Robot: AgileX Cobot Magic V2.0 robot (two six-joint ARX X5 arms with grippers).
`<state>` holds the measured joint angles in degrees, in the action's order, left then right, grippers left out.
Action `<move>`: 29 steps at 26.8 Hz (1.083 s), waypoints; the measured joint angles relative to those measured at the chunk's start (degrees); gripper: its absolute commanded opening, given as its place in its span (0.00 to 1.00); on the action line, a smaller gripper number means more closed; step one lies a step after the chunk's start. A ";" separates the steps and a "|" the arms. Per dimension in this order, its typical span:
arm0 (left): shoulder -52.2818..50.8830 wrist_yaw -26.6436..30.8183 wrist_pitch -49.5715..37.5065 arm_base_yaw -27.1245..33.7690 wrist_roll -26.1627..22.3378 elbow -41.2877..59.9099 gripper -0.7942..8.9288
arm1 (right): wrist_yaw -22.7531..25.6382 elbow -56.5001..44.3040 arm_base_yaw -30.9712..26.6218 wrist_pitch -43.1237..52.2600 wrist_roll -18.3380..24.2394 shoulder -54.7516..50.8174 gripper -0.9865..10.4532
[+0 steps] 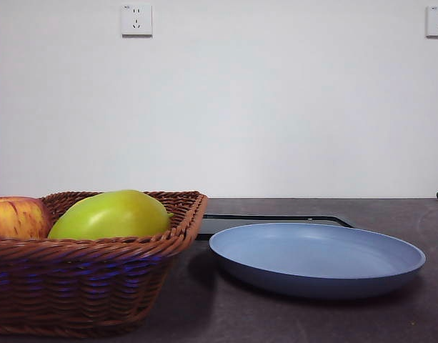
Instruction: Take the lemon from the basket,put the lemon in the plate,hand out the plate
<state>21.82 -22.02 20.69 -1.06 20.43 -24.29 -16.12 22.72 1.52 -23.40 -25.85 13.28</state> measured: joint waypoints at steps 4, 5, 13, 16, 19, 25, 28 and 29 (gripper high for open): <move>7.15 -2.08 1.38 -0.13 -4.26 -6.49 0.09 | -0.39 6.71 0.00 -2.95 3.56 7.26 0.09; 9.05 -2.80 1.73 -0.28 -5.22 -8.24 0.09 | -0.42 8.50 0.00 -4.02 4.42 9.11 0.09; 22.88 -9.46 6.38 -2.12 -9.70 -18.71 0.09 | -2.27 20.85 0.00 -13.66 11.78 22.99 0.09; 26.97 -10.91 10.01 -3.63 -11.43 -22.05 0.09 | -5.81 23.23 0.00 -16.57 14.43 27.32 0.10; 30.86 -10.99 14.84 -5.73 -13.68 -25.40 0.09 | -6.47 23.89 0.00 -17.53 15.69 30.71 0.13; 37.22 -10.93 20.02 -11.96 -17.00 -28.20 0.21 | -9.22 23.89 0.37 -20.72 17.75 39.41 0.33; 37.86 -7.56 19.67 -13.64 -16.98 -28.20 0.44 | -9.18 23.89 1.88 -20.72 17.94 44.22 0.34; 37.86 -5.55 19.23 -14.19 -16.96 -28.20 0.46 | -9.11 23.89 2.45 -20.72 18.21 46.12 0.34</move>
<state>59.68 -27.57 39.92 -15.25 3.46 -52.49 -25.23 46.61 3.97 -44.12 -7.64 59.40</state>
